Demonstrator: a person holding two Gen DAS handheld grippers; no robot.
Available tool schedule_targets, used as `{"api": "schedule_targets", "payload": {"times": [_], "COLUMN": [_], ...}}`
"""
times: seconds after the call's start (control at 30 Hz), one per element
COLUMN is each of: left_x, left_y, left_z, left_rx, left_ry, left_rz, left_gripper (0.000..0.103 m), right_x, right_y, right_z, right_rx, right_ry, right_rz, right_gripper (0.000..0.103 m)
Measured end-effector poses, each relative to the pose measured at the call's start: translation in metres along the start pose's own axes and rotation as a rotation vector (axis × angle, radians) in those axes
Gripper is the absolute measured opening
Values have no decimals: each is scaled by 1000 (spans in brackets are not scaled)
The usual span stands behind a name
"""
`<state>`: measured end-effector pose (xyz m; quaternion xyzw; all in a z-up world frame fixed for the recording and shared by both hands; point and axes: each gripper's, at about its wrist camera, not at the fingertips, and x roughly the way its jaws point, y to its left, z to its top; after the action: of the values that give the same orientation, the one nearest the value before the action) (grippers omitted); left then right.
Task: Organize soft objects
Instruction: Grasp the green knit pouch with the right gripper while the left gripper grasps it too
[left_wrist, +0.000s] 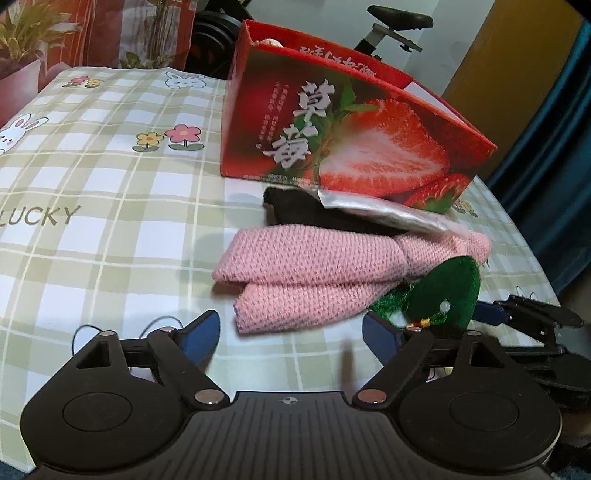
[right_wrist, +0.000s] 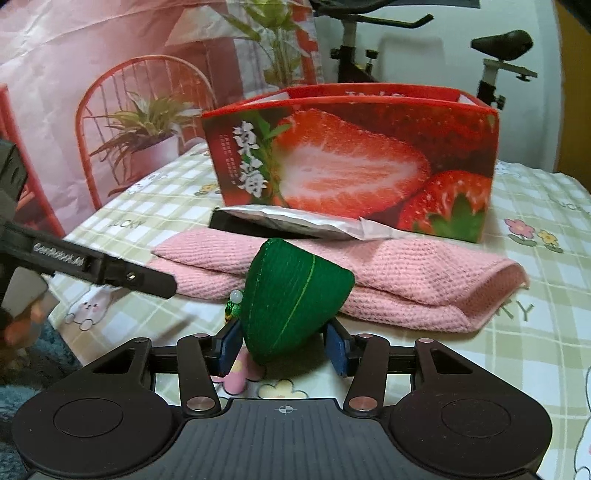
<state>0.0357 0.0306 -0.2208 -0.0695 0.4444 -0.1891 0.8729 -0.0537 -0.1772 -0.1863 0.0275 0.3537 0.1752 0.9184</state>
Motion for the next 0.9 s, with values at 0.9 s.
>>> {"api": "schedule_targets", "payload": {"times": [0.9], "left_x": [-13], "left_y": [-56], "left_z": [32], "left_rx": [75], "left_ry": [-27], "left_rz": [-158], "left_gripper": [71], "right_x": [20], "right_y": [22], "right_z": [29], "right_rx": [-9], "right_ry": [34], "right_rz": [23], "right_gripper": [46]}}
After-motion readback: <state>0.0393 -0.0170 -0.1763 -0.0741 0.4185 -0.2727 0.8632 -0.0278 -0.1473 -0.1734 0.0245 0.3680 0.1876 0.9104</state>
